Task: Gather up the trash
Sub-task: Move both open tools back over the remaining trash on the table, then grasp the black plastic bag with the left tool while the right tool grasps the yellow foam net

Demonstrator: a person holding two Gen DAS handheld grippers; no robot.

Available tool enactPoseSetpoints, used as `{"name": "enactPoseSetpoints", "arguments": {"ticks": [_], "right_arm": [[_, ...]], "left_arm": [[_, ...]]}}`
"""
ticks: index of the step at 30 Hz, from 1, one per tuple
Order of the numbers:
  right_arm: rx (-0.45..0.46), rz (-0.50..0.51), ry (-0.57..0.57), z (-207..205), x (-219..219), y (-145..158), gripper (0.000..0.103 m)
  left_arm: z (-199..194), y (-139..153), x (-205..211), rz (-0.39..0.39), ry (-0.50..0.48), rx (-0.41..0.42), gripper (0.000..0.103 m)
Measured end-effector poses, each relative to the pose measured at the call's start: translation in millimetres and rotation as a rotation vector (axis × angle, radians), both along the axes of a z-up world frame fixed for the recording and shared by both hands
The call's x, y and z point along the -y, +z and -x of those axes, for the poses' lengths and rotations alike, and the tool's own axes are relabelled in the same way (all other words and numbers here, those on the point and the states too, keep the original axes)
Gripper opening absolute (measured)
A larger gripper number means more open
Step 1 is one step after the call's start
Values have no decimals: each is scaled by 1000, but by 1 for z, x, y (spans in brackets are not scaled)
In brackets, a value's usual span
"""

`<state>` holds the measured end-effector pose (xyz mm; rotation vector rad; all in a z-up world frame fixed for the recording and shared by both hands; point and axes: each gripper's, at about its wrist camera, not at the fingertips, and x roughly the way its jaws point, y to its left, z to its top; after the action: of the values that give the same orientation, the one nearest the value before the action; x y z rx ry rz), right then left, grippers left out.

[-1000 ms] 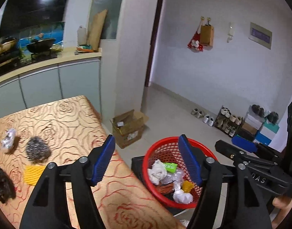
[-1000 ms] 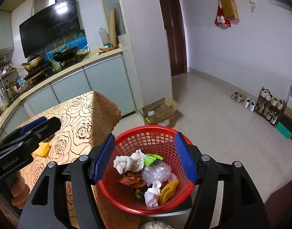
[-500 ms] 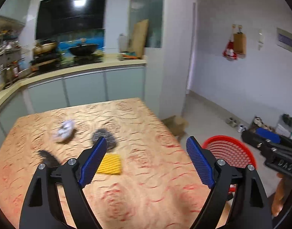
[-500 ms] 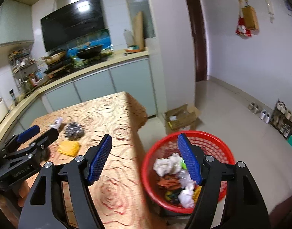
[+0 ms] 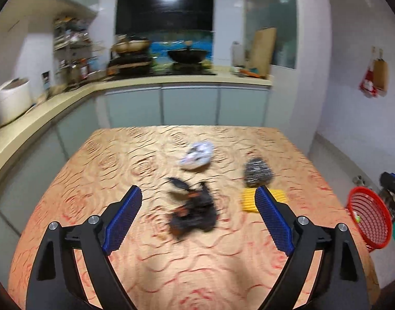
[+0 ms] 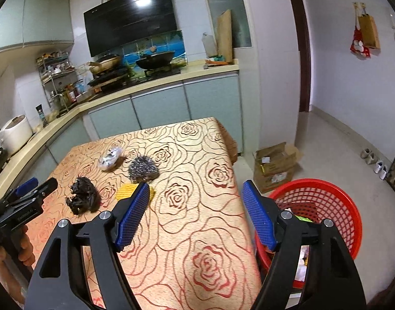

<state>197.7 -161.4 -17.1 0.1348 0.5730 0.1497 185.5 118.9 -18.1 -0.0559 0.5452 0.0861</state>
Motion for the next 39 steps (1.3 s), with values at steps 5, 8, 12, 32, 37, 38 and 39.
{"name": "enactPoseSetpoints", "arguments": {"ticks": [5,8,12,32,37,38,39], "right_arm": [[6,3,20,-1,-9,3,72],[9,4,26,-4,-13,4,72],[10,10,33,-6,-18,5,72],[-34,36,64,-30,-42,-8,72],[-42,43,91,-40,-56,-11,72],[-44,46,95,-42,-58,-13,72],[-48,48,98,-44,-59,-14,72]], "left_arm": [[-1,-8,-14,6,25,-15,86],[-6,-10,-11,-9,15,-15,86],[-19,-18,-3,-21,0,-34,86],[-78,-53,3,-11,3,-155,86],[-81,-55,3,-15,-2,-158,85],[-82,-56,2,-13,-1,-160,83],[-82,-57,1,-10,0,-165,78]]}}
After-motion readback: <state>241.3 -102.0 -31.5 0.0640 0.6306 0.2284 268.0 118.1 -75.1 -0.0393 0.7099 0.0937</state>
